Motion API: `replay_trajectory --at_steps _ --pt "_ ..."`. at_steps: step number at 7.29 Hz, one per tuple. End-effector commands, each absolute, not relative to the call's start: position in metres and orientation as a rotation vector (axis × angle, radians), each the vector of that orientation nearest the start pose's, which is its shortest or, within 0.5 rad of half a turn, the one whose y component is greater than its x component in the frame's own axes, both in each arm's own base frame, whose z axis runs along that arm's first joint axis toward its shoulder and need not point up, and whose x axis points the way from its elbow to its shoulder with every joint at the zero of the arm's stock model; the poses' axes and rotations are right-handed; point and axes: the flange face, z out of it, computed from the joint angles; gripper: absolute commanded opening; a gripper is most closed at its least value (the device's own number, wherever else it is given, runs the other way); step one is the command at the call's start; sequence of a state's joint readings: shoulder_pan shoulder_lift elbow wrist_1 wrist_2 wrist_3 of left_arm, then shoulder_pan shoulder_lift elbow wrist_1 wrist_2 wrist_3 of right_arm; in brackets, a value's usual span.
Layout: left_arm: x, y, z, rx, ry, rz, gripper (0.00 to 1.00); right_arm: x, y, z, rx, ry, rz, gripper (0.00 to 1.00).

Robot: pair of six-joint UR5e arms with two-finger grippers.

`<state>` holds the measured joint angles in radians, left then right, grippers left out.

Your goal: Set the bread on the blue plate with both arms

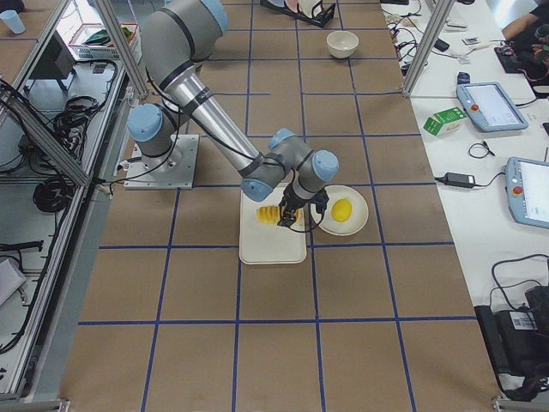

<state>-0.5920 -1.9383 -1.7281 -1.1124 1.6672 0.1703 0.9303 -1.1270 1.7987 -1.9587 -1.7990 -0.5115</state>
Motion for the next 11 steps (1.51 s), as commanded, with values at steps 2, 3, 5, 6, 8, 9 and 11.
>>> replay_trajectory --at_steps 2,3,5,6,8,9,11 --pt "0.414 -0.433 0.268 -1.194 2.842 0.14 0.0 -0.199 -0.519 0.257 0.112 3.109 0.358 0.0" --pt "0.409 -0.437 0.274 -1.175 2.843 0.126 0.0 -0.172 -0.523 0.281 0.047 3.134 0.306 0.0" --pt "0.402 -0.439 0.284 -1.158 2.845 0.121 0.0 -0.123 -0.528 0.315 -0.027 3.179 0.216 0.0" --pt "0.398 -0.436 0.287 -1.158 2.859 0.168 0.0 -0.092 -0.535 0.317 -0.063 3.176 0.2 0.0" --pt "0.388 -0.429 0.3 -1.159 2.867 0.209 0.0 -0.047 -0.542 0.347 0.08 3.129 0.217 0.0" --pt "0.387 -0.429 0.302 -1.157 2.868 0.207 0.0 -0.02 -0.547 0.366 0.129 3.081 0.225 0.0" --pt "0.369 -0.415 0.33 -1.163 2.889 0.28 0.0 0.023 -0.547 0.373 0.121 3.085 0.248 0.0"
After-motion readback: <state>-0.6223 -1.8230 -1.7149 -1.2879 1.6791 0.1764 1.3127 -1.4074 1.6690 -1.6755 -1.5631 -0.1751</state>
